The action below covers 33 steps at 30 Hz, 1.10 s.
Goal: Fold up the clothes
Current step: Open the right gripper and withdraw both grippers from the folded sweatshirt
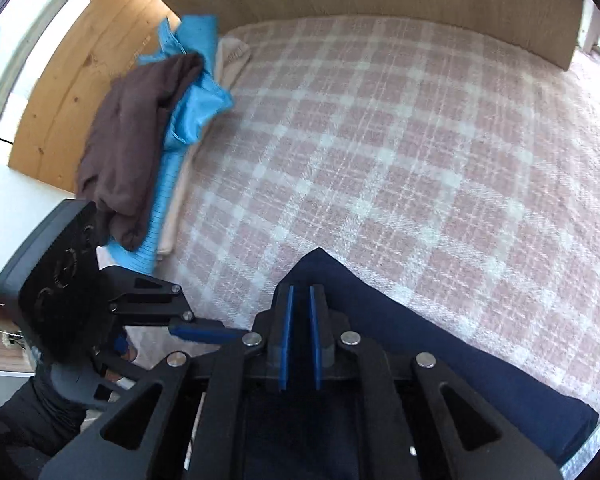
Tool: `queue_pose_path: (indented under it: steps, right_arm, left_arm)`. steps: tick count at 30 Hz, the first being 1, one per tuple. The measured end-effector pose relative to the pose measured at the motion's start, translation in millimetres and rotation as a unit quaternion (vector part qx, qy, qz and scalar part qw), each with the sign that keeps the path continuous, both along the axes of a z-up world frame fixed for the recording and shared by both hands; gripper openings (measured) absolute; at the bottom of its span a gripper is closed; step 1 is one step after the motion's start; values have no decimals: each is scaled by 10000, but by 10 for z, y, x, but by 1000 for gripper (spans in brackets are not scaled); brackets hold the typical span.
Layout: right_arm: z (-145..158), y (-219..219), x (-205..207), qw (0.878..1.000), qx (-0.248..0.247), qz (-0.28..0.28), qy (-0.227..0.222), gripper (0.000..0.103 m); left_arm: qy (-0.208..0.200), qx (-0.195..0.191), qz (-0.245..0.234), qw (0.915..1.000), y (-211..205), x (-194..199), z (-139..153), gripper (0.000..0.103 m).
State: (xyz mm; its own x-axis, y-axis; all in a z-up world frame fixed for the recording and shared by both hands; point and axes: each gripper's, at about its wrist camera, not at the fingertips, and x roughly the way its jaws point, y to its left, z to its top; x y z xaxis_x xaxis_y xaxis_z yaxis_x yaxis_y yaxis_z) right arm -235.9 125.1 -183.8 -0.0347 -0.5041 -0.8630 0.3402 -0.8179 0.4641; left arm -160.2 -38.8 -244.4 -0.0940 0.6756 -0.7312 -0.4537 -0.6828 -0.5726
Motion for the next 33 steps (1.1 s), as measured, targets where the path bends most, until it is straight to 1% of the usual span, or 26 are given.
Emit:
queue_pose_path:
  steps: [1, 4, 6, 7, 9, 10, 11, 12, 13, 14, 15, 16, 17, 20, 22, 25, 27, 29, 31, 32, 33]
  right_arm:
    - [105, 140, 24, 9998, -88, -151, 95, 9]
    - [323, 637, 171, 9972, 40, -622, 402, 12]
    - [318, 1015, 283, 9943, 118, -973, 420, 19]
    - [295, 1215, 350, 9924, 158, -1154, 395, 19]
    - [74, 1524, 433, 9881, 415, -1460, 256, 19]
    - [-36, 1679, 475, 9852, 544, -1613, 187, 19]
    - [-149, 1830, 512, 9819, 687, -1761, 127, 19]
    - [-266, 1952, 504, 9777, 905, -1889, 143, 13]
    - [-263, 2073, 502, 9753, 665, -2103, 146, 13]
    - [-252, 2186, 503, 9719, 450, -2303, 157, 13]
    - [-164, 2222, 532, 9694, 448, -2401, 251, 17]
    - [-39, 2220, 598, 9693, 397, -2377, 477, 17]
    - [70, 2203, 688, 9707, 296, -2304, 612, 17]
    - [239, 2149, 1058, 9737, 19, -2191, 632, 20]
    - [240, 2035, 1362, 9779, -183, -2000, 586, 21]
    - [192, 1840, 1887, 9836, -50, -1705, 592, 26]
    - [158, 1710, 2214, 9875, -77, -1490, 500, 28]
    - [120, 1557, 2464, 9899, -296, -1297, 484, 28]
    - [104, 1346, 2628, 9938, -314, -916, 553, 28]
    - [88, 1226, 2680, 9953, -169, -707, 635, 28]
    - [77, 1115, 2714, 9954, 83, -540, 783, 28]
  left_arm:
    - [142, -15, 59, 9999, -24, -14, 86, 19]
    - [403, 85, 188, 9990, 10, -149, 258, 20]
    - [469, 119, 135, 9987, 120, -268, 261, 21]
    - [479, 86, 57, 9988, 199, -331, 217, 23]
    - [436, -279, -106, 9986, 348, -422, 41, 23]
    - [442, -474, -175, 9977, 405, -442, -46, 18]
    - [412, -568, -192, 9973, 424, -465, -82, 18]
    - [349, -571, -162, 9976, 409, -491, -73, 18]
    - [321, -638, -91, 9974, 390, -514, -48, 14]
    - [361, -771, -28, 9964, 374, -507, 7, 14]
    - [435, -911, -6, 9949, 364, -476, 76, 15]
    - [490, -983, -32, 9939, 361, -426, 147, 15]
    - [523, -963, -111, 9939, 359, -342, 220, 15]
    - [570, -842, -426, 9939, 414, 45, 377, 20]
    - [507, -790, -546, 9941, 442, 322, 425, 21]
    - [417, -846, -700, 9931, 533, 746, 395, 21]
    - [384, -906, -857, 9914, 614, 1020, 371, 21]
    - [385, -890, -1078, 9894, 743, 1265, 359, 21]
    - [512, -891, -1464, 9839, 917, 1485, 367, 21]
    - [575, -917, -1657, 9802, 1005, 1583, 366, 22]
    - [630, -991, -1832, 9760, 1087, 1666, 355, 23]
